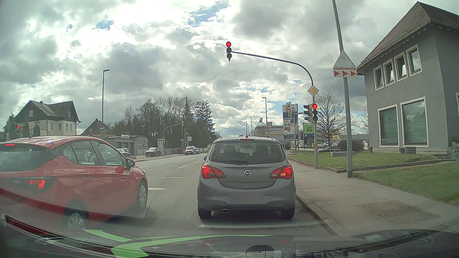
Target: Follow the waypoints while adhering to traffic rules and regulations
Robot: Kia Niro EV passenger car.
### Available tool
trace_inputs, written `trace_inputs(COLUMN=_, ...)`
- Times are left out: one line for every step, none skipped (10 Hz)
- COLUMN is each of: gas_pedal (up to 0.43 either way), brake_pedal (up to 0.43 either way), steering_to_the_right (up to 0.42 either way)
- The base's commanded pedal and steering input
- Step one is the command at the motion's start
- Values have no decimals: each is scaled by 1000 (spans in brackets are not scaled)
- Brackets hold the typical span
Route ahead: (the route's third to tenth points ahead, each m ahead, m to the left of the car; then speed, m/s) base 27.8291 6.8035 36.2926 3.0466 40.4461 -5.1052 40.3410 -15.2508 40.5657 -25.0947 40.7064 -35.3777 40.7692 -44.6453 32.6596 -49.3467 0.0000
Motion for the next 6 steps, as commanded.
trace_inputs(gas_pedal=0, brake_pedal=317, steering_to_the_right=-3)
trace_inputs(gas_pedal=0, brake_pedal=317, steering_to_the_right=-4)
trace_inputs(gas_pedal=0, brake_pedal=317, steering_to_the_right=-4)
trace_inputs(gas_pedal=0, brake_pedal=317, steering_to_the_right=-3)
trace_inputs(gas_pedal=0, brake_pedal=317, steering_to_the_right=-3)
trace_inputs(gas_pedal=0, brake_pedal=317, steering_to_the_right=-3)
